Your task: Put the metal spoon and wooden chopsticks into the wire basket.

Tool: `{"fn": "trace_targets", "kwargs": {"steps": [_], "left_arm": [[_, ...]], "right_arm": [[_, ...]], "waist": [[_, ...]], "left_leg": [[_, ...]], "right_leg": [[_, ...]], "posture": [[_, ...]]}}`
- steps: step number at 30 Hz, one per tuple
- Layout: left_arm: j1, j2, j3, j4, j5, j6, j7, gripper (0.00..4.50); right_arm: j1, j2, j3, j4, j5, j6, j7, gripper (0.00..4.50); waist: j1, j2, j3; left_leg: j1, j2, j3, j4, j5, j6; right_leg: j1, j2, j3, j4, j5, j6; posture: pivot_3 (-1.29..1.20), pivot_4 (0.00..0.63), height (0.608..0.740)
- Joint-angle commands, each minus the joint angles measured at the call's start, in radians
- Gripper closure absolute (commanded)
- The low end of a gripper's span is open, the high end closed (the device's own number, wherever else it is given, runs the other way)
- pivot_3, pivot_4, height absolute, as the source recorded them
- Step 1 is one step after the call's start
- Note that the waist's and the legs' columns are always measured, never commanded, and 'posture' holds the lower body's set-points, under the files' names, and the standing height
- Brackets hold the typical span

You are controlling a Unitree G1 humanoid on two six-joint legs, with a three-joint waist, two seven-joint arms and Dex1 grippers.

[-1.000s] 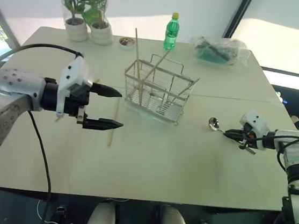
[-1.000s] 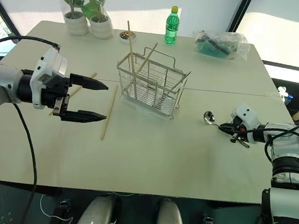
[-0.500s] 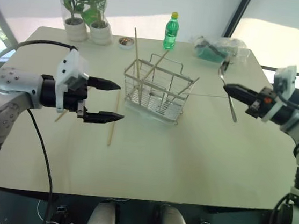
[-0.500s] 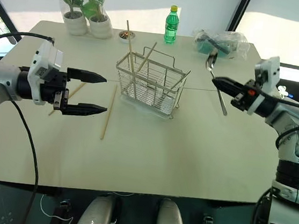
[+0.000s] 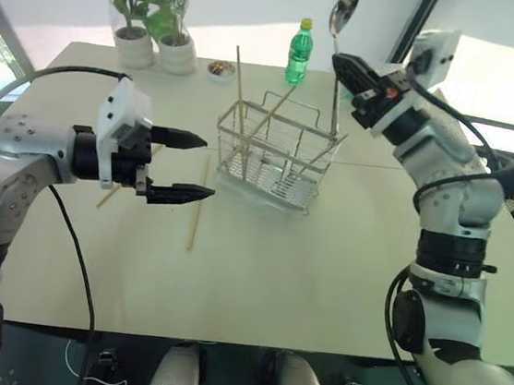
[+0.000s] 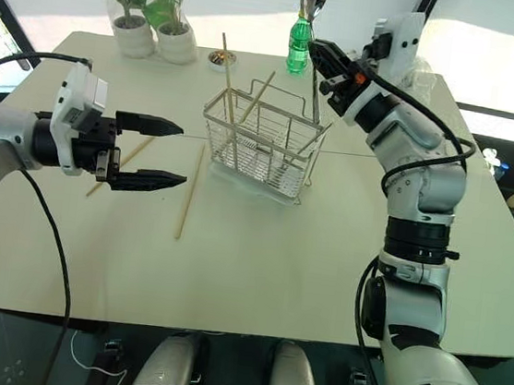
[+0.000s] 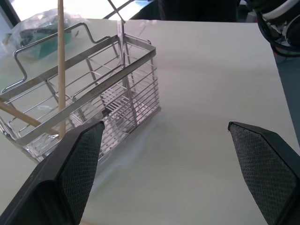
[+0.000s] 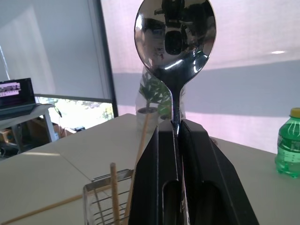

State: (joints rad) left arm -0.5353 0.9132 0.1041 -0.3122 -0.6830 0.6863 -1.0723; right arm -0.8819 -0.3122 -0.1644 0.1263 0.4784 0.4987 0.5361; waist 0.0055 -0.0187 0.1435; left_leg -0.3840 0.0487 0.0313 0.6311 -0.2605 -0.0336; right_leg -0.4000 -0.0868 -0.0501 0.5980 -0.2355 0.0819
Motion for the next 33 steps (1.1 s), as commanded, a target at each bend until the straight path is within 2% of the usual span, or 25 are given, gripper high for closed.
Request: {"fn": "trace_targets", "kwargs": {"steps": [1,8,11,18,25,33], "left_arm": [[-0.019,0.010,0.046,-0.025,-0.017,-0.002,0.012,0.00],[-0.016,0.019,0.064,-0.032,-0.020,0.005,0.024,0.00],[-0.019,0.023,0.066,-0.026,-0.019,0.004,0.024,0.00],[-0.043,0.021,0.054,0.008,-0.003,-0.014,0.016,0.00],[-0.063,0.010,0.040,0.034,0.013,-0.030,0.009,0.00],[-0.067,0.002,0.061,0.061,0.027,-0.033,0.031,0.00]], "right_arm": [[-0.012,0.028,0.012,0.027,-0.033,-0.100,-0.002,4.43],[0.080,0.080,0.050,0.073,-0.082,-0.196,0.002,4.43],[0.103,0.085,0.053,0.069,-0.089,-0.192,-0.008,3.50],[0.109,0.075,0.036,0.035,-0.090,-0.183,-0.037,0.03],[0.046,-0.013,-0.036,-0.041,0.003,-0.087,-0.011,0.03],[-0.024,-0.235,-0.092,-0.219,0.288,0.197,0.206,0.03]], "waist": [[-0.003,0.000,0.000],[-0.004,0.000,0.000],[-0.007,0.000,0.000],[-0.019,0.000,0.000],[-0.016,0.000,0.000],[-0.016,0.000,0.000]], "left_leg": [[0.000,0.000,0.000,0.000,0.000,0.000],[-0.001,0.000,-0.001,0.000,0.000,0.000],[-0.001,0.000,-0.001,0.000,0.000,0.000],[-0.001,0.000,-0.001,0.000,0.000,0.000],[-0.001,0.000,-0.001,0.000,0.000,0.000],[-0.002,0.000,-0.001,-0.001,0.000,0.000]], "right_leg": [[0.000,0.000,0.000,0.000,0.000,0.000],[-0.001,0.000,0.000,0.001,0.001,0.001],[-0.001,0.000,0.000,0.001,0.001,0.001],[-0.002,0.000,0.000,0.002,0.001,0.001],[-0.002,0.000,0.000,0.001,0.001,0.001],[-0.003,0.001,0.000,0.001,0.001,0.001]], "posture": [[0.00,0.150,0.717],[0.00,0.150,0.717],[0.00,0.150,0.717],[0.00,0.150,0.717],[0.00,0.150,0.717],[0.00,0.150,0.717]]}}
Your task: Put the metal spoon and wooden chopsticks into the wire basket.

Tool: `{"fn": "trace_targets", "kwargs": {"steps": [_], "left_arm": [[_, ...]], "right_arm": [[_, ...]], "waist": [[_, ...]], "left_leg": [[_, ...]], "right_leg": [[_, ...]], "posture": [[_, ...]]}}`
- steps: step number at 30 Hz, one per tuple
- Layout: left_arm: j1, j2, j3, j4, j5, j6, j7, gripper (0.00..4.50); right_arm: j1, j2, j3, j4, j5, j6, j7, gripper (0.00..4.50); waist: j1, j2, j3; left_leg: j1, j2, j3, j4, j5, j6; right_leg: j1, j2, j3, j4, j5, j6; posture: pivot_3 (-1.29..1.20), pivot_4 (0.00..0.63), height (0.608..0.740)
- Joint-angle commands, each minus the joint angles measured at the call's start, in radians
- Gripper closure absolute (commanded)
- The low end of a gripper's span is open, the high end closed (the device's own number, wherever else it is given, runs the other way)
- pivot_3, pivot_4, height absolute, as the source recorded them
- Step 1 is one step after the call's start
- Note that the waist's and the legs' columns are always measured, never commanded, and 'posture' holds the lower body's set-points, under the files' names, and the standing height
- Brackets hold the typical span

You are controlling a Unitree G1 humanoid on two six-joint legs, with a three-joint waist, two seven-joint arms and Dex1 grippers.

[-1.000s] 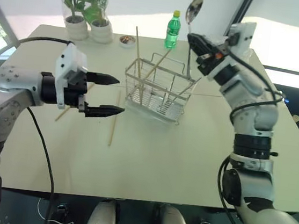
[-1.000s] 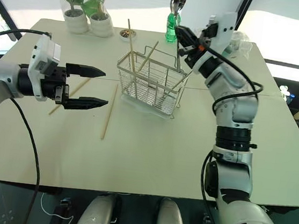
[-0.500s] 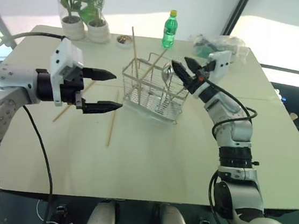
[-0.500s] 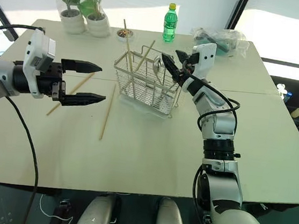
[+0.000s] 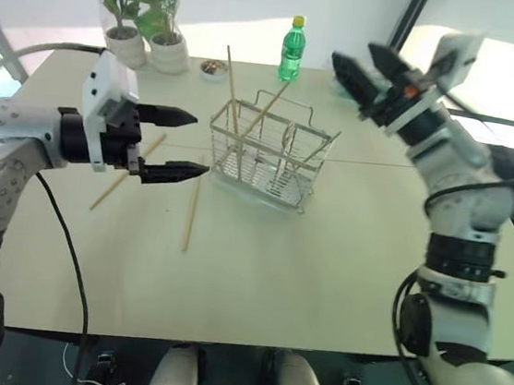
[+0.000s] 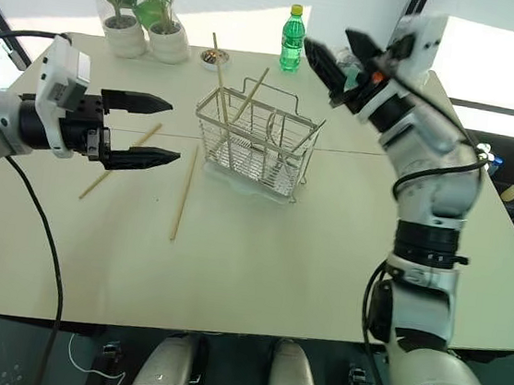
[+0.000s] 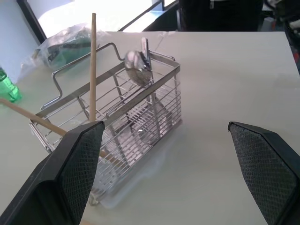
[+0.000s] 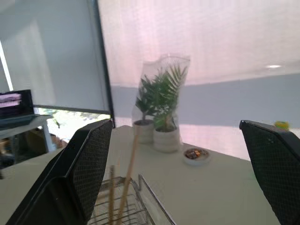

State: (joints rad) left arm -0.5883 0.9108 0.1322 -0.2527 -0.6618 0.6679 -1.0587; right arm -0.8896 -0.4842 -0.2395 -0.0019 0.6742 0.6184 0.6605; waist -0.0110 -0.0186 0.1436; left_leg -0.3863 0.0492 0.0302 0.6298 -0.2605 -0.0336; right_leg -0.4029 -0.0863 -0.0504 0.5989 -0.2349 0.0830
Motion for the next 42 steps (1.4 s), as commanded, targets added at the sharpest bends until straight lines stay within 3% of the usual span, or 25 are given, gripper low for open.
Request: {"fn": "trace_targets", "kwargs": {"steps": [1,4,10,15,22,25,30,35,42], "left_arm": [[-0.014,0.011,0.043,0.018,0.010,0.010,0.042,0.00],[-0.023,0.026,0.066,0.074,0.026,0.046,0.096,0.00],[-0.079,0.036,0.077,0.302,0.151,-0.026,0.190,0.00],[-0.179,0.039,0.003,0.576,0.276,-0.032,0.228,0.00],[-0.362,-0.016,-0.190,0.928,0.466,-0.083,0.126,0.00],[-0.447,-0.057,-0.266,1.079,0.550,-0.110,0.084,0.00],[-0.620,-0.186,-0.335,1.412,0.691,-0.210,0.157,0.00],[-0.683,-0.257,-0.336,1.548,0.767,-0.255,0.237,0.00],[-0.686,-0.291,-0.322,1.599,0.832,-0.248,0.291,0.00]], "right_arm": [[0.034,-0.137,0.023,-0.168,0.081,0.073,0.172,0.03],[0.152,-0.278,0.089,-0.314,0.054,0.047,0.323,0.03],[0.371,-0.412,0.140,-0.431,-0.041,-0.044,0.425,0.03],[0.469,-0.380,0.130,-0.470,-0.041,-0.027,0.349,0.03],[0.533,-0.328,0.127,-0.511,-0.039,-0.012,0.247,0.03],[0.557,-0.323,0.122,-0.524,-0.039,-0.009,0.225,0.03],[0.575,-0.311,0.080,-0.558,0.009,0.034,0.161,0.03],[0.620,-0.319,0.050,-0.610,0.035,0.055,0.127,0.03],[0.671,-0.332,-0.013,-0.649,0.082,0.093,0.084,0.03]], "waist": [[0.002,0.000,0.000],[0.003,-0.002,-0.001],[0.002,-0.003,-0.001],[0.003,-0.005,-0.002],[0.026,-0.009,-0.001],[0.028,-0.011,-0.001],[0.027,-0.014,-0.001],[0.021,-0.016,0.000],[0.024,-0.016,0.000]], "left_leg": [[0.000,0.000,0.000,0.000,0.000,0.000],[0.000,0.000,0.000,0.000,0.000,0.000],[0.000,0.000,0.000,0.002,0.000,0.000],[0.000,0.000,0.000,0.002,0.000,0.000],[-0.002,-0.001,0.001,0.002,0.000,0.000],[-0.004,-0.001,0.001,0.003,0.000,0.000],[-0.005,-0.001,0.000,0.003,0.000,0.000],[-0.004,0.000,0.000,0.003,0.000,0.000],[-0.004,0.000,0.000,0.003,0.000,0.000]], "right_leg": [[0.000,0.000,0.000,0.000,0.000,0.000],[0.000,0.000,-0.001,-0.001,0.000,0.000],[0.000,0.000,0.000,-0.001,-0.002,-0.003],[0.000,0.000,0.000,-0.001,-0.002,-0.003],[-0.001,0.000,-0.001,-0.001,-0.001,-0.001],[-0.002,0.000,-0.001,-0.001,-0.001,-0.002],[-0.002,-0.001,-0.002,-0.002,-0.001,-0.002],[-0.003,0.000,-0.002,-0.001,0.000,0.001],[-0.003,-0.001,-0.003,0.000,0.000,0.001]], "posture": [[0.00,0.150,0.717],[0.00,0.150,0.717],[0.00,0.150,0.717],[0.00,0.150,0.717],[0.00,0.150,0.717],[0.00,0.150,0.717],[0.00,0.150,0.717],[0.00,0.150,0.717],[0.00,0.150,0.717]]}}
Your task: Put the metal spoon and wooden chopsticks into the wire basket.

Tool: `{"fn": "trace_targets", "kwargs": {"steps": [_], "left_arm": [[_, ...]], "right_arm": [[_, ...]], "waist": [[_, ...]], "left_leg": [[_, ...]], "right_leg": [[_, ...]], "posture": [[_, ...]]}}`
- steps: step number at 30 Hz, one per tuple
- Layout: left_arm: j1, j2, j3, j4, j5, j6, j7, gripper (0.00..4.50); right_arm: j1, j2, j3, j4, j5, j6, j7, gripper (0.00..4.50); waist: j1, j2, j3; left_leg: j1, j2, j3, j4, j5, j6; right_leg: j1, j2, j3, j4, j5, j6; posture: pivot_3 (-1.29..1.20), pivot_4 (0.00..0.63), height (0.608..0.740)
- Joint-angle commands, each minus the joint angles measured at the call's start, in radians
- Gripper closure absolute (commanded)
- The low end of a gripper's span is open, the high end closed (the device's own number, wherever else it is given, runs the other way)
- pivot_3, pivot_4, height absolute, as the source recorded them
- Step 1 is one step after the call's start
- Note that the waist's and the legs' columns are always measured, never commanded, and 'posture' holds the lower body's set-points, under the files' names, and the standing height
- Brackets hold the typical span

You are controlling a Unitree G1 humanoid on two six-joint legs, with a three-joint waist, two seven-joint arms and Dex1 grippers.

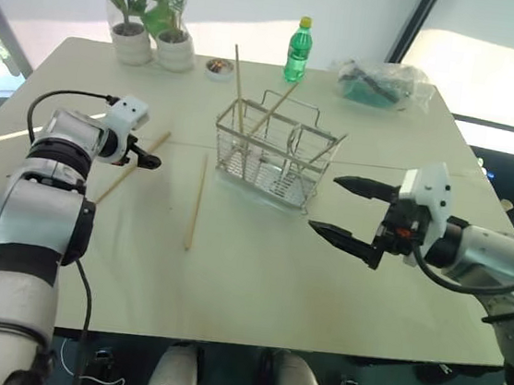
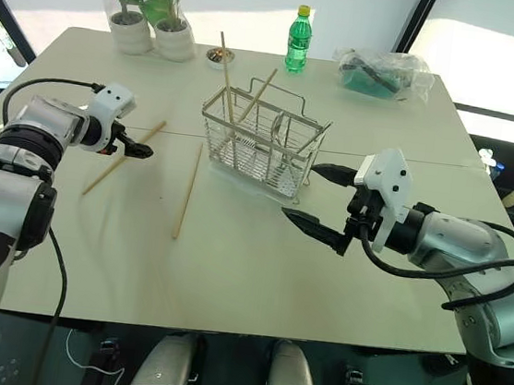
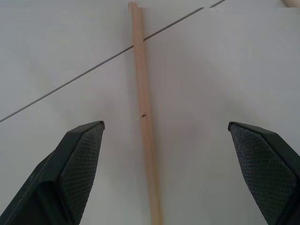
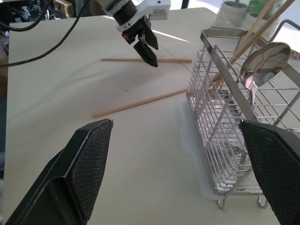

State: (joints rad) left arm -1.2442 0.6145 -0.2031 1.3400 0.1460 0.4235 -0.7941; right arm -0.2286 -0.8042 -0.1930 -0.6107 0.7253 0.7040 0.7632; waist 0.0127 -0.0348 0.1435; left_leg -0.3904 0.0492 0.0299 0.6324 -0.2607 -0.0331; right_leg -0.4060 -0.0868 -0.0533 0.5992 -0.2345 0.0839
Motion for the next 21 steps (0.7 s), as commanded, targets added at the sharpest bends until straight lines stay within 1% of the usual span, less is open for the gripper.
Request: {"fn": "trace_targets", "kwargs": {"steps": [1,6,9,15,16,17,21], "left_arm": [[-0.028,0.005,0.018,0.009,0.028,0.002,0.027,0.00],[-0.009,-0.003,0.027,0.018,0.045,0.017,0.023,0.00],[-0.003,-0.008,0.022,0.019,0.063,0.018,0.003,0.85],[-0.003,-0.019,0.045,0.019,0.063,0.042,0.009,3.82],[-0.003,-0.020,0.046,0.018,0.065,0.043,0.009,4.41],[-0.003,-0.020,0.047,0.018,0.066,0.044,0.009,4.47],[0.001,-0.018,0.054,0.017,0.068,0.051,0.012,4.47]], "right_arm": [[0.014,-0.013,-0.069,-0.043,0.039,0.014,-0.025,0.03],[0.011,-0.015,-0.100,-0.041,0.068,0.035,-0.053,0.03],[0.000,-0.014,-0.106,-0.033,0.080,0.045,-0.067,0.00],[-0.016,-0.016,-0.110,-0.022,0.099,0.057,-0.079,0.00],[-0.019,-0.017,-0.111,-0.019,0.100,0.057,-0.079,0.00],[-0.023,-0.017,-0.112,-0.014,0.103,0.059,-0.080,0.00],[-0.033,-0.016,-0.113,-0.004,0.106,0.061,-0.081,0.00]], "waist": [[0.000,0.000,0.000],[0.002,-0.001,0.000],[0.001,-0.001,0.000],[0.001,-0.001,0.000],[0.001,-0.001,0.000],[0.001,-0.001,0.000],[0.000,-0.001,0.000]], "left_leg": [[0.000,0.000,0.000,0.000,0.000,0.000],[0.000,0.000,0.000,0.000,0.000,0.000],[0.000,0.000,0.000,0.000,0.000,0.000],[0.000,0.000,0.000,0.000,0.000,0.000],[0.000,0.000,0.000,0.001,0.000,0.000],[0.000,0.000,0.000,0.000,0.000,0.000],[0.000,0.000,0.000,0.001,0.000,0.000]], "right_leg": [[0.000,0.000,0.000,0.000,0.000,0.000],[0.000,0.000,0.000,0.000,0.000,0.000],[0.000,0.000,0.000,0.000,0.000,0.000],[0.000,0.000,0.000,0.000,0.000,0.000],[0.000,0.000,0.000,0.000,0.000,0.000],[0.000,0.000,0.000,0.000,0.000,0.000],[0.000,0.000,0.000,0.000,0.000,0.000]], "posture": [[0.00,0.150,0.717],[0.00,0.150,0.717],[0.00,0.150,0.717],[0.00,0.150,0.717],[0.00,0.150,0.717],[0.00,0.150,0.717],[0.00,0.150,0.717]]}}
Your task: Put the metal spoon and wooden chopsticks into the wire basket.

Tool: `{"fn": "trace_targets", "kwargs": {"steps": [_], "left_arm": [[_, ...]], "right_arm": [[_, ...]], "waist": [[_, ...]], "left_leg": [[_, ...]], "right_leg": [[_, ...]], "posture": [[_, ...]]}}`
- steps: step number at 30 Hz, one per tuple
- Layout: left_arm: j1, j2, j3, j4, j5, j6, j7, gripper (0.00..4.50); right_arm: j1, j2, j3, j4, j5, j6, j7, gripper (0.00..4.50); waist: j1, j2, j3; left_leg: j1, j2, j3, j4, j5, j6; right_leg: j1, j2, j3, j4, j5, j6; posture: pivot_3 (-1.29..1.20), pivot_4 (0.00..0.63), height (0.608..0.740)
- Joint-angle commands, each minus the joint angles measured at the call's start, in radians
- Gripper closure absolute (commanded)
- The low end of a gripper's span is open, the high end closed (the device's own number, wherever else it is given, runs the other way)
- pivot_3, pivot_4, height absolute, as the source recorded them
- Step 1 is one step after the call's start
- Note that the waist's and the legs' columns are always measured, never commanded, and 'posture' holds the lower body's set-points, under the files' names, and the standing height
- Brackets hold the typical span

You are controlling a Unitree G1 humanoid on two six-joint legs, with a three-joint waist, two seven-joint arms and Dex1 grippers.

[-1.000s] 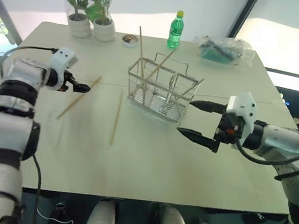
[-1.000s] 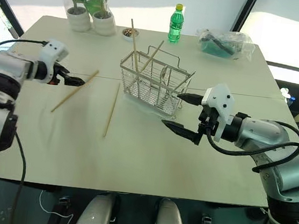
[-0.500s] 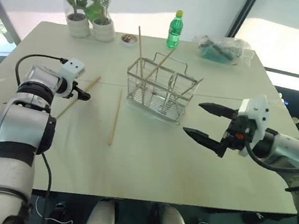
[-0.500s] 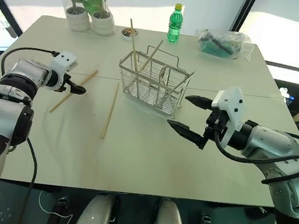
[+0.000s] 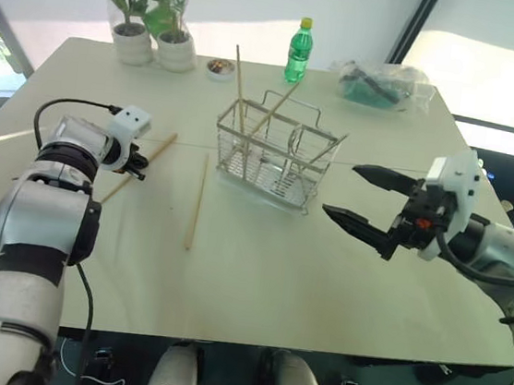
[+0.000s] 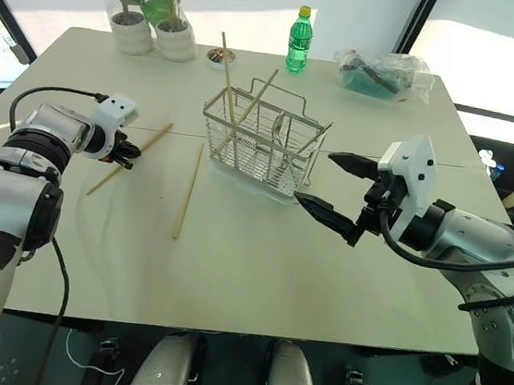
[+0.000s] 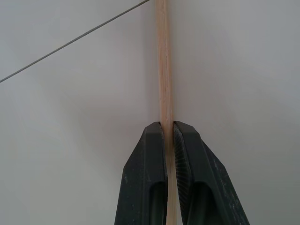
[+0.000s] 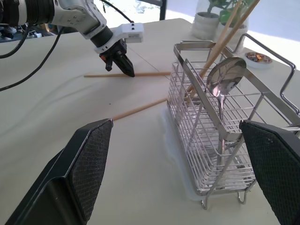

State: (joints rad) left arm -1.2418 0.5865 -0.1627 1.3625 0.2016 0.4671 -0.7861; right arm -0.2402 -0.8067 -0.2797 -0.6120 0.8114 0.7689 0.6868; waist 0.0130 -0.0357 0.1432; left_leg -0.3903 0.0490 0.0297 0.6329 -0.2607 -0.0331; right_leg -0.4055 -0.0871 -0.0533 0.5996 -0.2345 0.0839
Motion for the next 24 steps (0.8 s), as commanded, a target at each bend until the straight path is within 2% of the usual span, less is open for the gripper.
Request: {"fn": "trace_targets", "kwargs": {"steps": [1,6,10,14,17,21,24], "left_arm": [[0.000,0.014,0.017,-0.006,0.011,0.009,0.006,4.47],[-0.012,0.034,0.098,-0.016,-0.047,0.012,0.059,4.47],[-0.046,0.075,0.229,-0.063,-0.146,-0.107,0.108,4.47],[-0.043,0.115,0.391,-0.164,-0.297,-0.263,0.051,4.47],[-0.051,0.131,0.505,-0.228,-0.413,-0.240,0.039,4.47],[-0.068,0.108,0.604,-0.382,-0.545,-0.253,0.032,4.47],[-0.136,0.058,0.645,-0.465,-0.621,-0.232,0.088,4.47]], "right_arm": [[-0.021,-0.014,-0.026,0.000,0.018,-0.005,-0.003,0.00],[-0.001,-0.024,-0.026,0.003,0.003,-0.015,0.021,0.00],[0.031,-0.045,-0.036,-0.011,0.006,-0.020,0.051,0.00],[0.038,-0.047,-0.051,-0.019,0.021,-0.017,0.045,0.00],[0.046,-0.044,-0.055,-0.018,0.015,-0.020,0.041,0.00],[0.052,-0.035,-0.057,-0.021,0.014,-0.023,0.031,0.00],[0.055,-0.025,-0.052,-0.026,0.014,-0.028,0.018,0.00]], "waist": [[0.000,0.000,0.000],[0.000,0.000,0.000],[0.000,-0.001,0.000],[0.001,-0.001,0.000],[0.000,-0.001,0.000],[0.000,-0.001,0.000],[0.003,-0.002,0.000]], "left_leg": [[0.000,0.000,0.000,0.000,0.000,0.000],[0.000,0.000,0.000,0.000,0.000,0.000],[0.000,0.000,0.000,0.000,0.000,0.000],[0.000,0.000,0.000,0.000,0.000,0.000],[0.000,0.000,0.000,0.000,0.000,0.000],[0.001,0.000,0.000,0.000,0.000,0.000],[0.001,0.000,-0.001,0.002,0.000,0.000]], "right_leg": [[0.000,0.000,0.000,0.000,0.000,0.000],[0.000,0.000,0.000,0.001,0.000,0.000],[0.000,0.000,0.000,0.000,0.000,0.000],[0.000,0.000,0.000,0.001,0.000,0.000],[0.001,-0.001,-0.001,0.000,0.000,0.000],[0.001,0.000,-0.001,0.002,0.000,0.001],[0.002,0.000,-0.001,0.002,0.001,0.002]], "posture": [[0.00,0.150,0.717],[0.00,0.150,0.717],[0.00,0.150,0.717],[0.00,0.150,0.717],[0.00,0.150,0.717],[0.00,0.150,0.717],[0.00,0.150,0.717]]}}
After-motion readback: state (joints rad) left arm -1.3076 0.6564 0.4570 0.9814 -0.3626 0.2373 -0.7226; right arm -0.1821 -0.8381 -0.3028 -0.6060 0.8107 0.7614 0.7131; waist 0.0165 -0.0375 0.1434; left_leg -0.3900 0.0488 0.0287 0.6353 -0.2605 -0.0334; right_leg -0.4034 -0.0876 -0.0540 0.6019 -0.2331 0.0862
